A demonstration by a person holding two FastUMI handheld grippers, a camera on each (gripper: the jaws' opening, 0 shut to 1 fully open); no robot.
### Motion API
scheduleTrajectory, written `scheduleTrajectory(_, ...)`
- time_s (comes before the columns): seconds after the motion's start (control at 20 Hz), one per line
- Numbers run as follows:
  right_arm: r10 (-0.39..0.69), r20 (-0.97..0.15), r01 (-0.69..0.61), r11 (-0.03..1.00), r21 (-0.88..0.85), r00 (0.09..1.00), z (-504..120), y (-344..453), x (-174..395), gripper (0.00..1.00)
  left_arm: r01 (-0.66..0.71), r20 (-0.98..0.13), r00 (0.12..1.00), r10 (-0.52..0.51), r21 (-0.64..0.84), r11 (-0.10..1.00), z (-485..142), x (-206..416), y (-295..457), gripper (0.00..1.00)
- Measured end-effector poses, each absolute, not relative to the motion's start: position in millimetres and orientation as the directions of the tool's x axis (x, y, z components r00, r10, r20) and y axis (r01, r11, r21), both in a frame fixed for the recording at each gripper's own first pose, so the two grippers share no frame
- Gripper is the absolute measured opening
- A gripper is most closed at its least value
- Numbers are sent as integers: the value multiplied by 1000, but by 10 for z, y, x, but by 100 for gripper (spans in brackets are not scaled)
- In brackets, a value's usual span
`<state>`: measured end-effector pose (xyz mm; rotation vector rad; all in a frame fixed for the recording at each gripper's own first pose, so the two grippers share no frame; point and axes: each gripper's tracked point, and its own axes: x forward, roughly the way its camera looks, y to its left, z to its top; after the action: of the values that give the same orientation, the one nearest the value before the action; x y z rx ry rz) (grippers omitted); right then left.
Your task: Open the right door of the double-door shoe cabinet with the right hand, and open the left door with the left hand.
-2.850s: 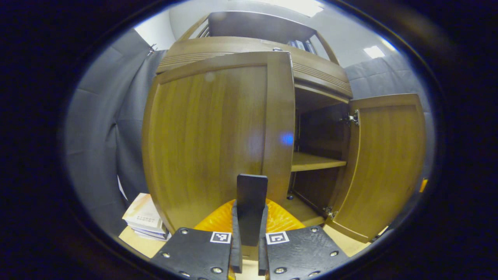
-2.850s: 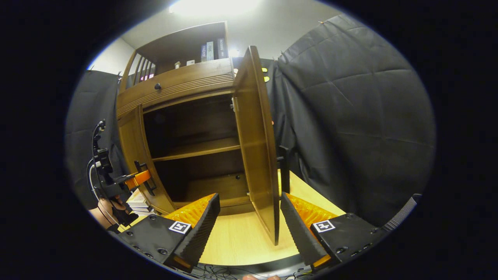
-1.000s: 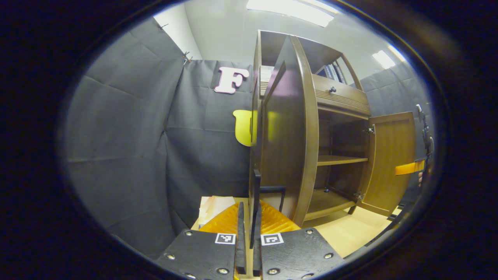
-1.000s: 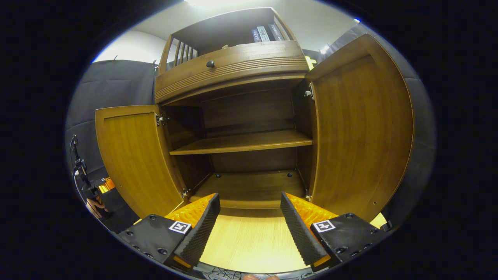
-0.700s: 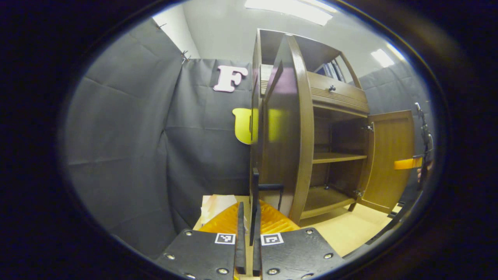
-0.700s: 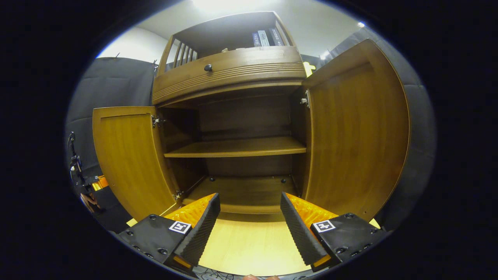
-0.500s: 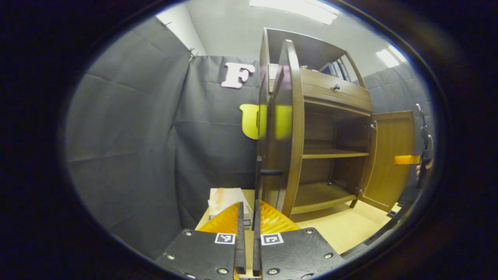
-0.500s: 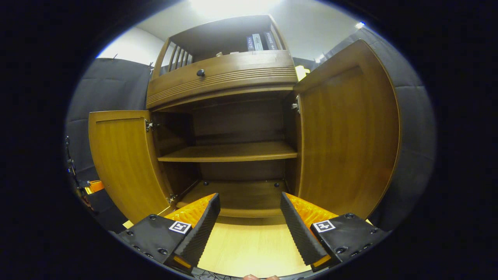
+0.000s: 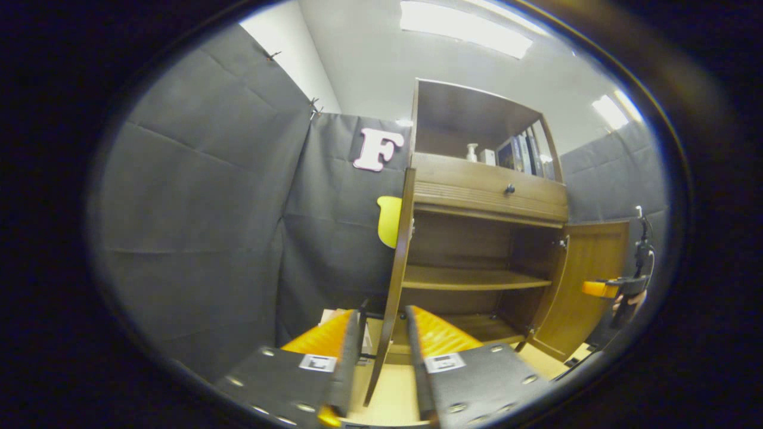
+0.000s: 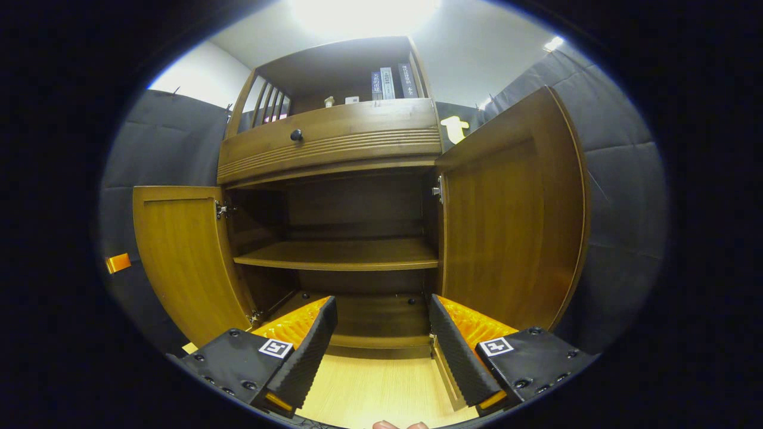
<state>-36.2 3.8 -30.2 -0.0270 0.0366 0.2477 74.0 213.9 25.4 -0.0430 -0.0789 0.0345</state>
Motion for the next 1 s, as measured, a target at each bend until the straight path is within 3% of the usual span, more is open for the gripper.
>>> scheduleTrajectory(0.05, 237, -42, -238, 971, -19, 971, -290, 9, -396, 92, -57, 81, 995, 61, -43, 997, 275, 730, 2116, 43)
scheduleTrajectory(0.2, 203, -14, -203, 979, 5, 979, -207, -78, -506, 92, -69, 78, 994, 71, -33, 997, 243, 700, 1856, 78)
scheduleTrajectory(0.25, 191, -2, -191, 981, 11, 982, -189, -107, -536, 98, -77, 71, 994, 80, -45, 996, 196, 725, 1786, 89)
scheduleTrajectory(0.55, 143, 6, -143, 990, -22, 990, -178, -272, -756, 92, -107, -5, 994, 107, -99, 989, -72, 1021, 1553, 89)
scheduleTrajectory(0.65, 121, 1, -121, 992, -37, 993, -188, -341, -829, 98, -82, -24, 997, 80, -100, 992, -169, 1121, 1419, 89)
scheduleTrajectory(0.7, 124, 4, -124, 991, -41, 992, -193, -346, -881, 92, -72, -26, 997, 70, -100, 992, -187, 1151, 1373, 89)
scheduleTrajectory(0.85, 129, 3, -129, 989, -73, 992, -199, -365, -967, 92, -54, -26, 998, 52, -93, 994, -241, 1295, 1271, 90)
scheduleTrajectory(0.9, 128, 3, -127, 988, -84, 992, -190, -377, -992, 98, -38, -29, 999, 36, -74, 997, -268, 1318, 1233, 89)
scheduleTrajectory(1.0, 129, 1, -128, 988, -89, 992, -165, -371, -1028, 92, -6, -45, 999, 6, -14, 1000, -320, 1417, 1089, 89)
